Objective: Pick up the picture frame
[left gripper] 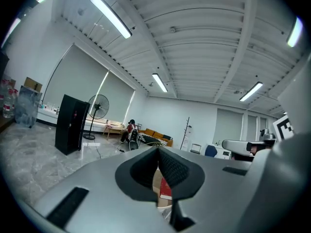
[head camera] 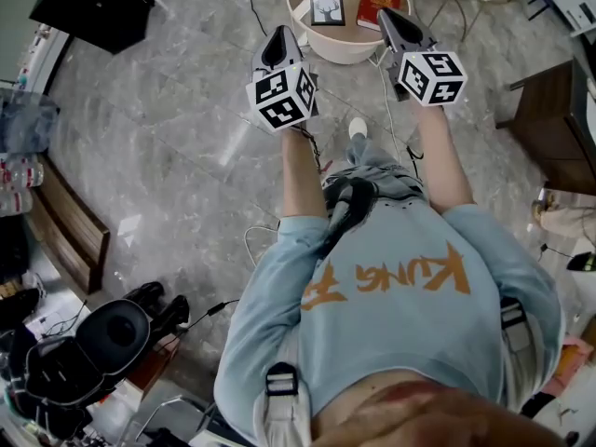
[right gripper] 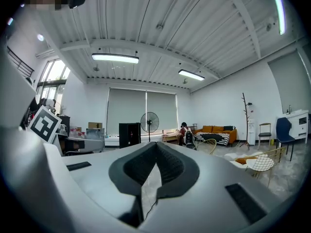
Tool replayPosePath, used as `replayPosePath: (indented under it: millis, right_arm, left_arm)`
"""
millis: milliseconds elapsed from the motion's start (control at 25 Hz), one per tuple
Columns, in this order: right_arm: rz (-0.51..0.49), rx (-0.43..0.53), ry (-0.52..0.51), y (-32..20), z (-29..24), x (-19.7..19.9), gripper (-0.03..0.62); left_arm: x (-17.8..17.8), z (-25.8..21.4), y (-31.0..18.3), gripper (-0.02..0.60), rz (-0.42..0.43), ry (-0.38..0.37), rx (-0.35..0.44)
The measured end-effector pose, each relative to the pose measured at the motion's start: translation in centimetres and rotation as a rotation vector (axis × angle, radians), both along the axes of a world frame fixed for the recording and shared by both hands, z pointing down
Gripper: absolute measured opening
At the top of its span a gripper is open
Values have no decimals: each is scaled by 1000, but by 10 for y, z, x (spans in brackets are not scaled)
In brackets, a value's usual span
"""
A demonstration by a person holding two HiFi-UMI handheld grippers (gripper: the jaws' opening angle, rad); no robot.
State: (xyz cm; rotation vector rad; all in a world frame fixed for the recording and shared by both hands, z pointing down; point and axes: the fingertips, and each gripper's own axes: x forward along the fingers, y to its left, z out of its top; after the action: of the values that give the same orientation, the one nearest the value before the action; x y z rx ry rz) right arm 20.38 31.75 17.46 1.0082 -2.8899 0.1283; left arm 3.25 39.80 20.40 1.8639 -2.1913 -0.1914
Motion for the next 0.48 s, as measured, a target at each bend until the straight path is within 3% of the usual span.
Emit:
replayPosePath:
  millis: [280, 480]
  right_arm:
    - [22, -40, -12, -42, 18, 7, -3]
    - [34, -73, -80, -88, 21, 6, -3]
  left_arm:
    - [0, 19, -39, 20, 14, 23, -28]
    - [-10, 37, -72, 20, -3, 30, -71]
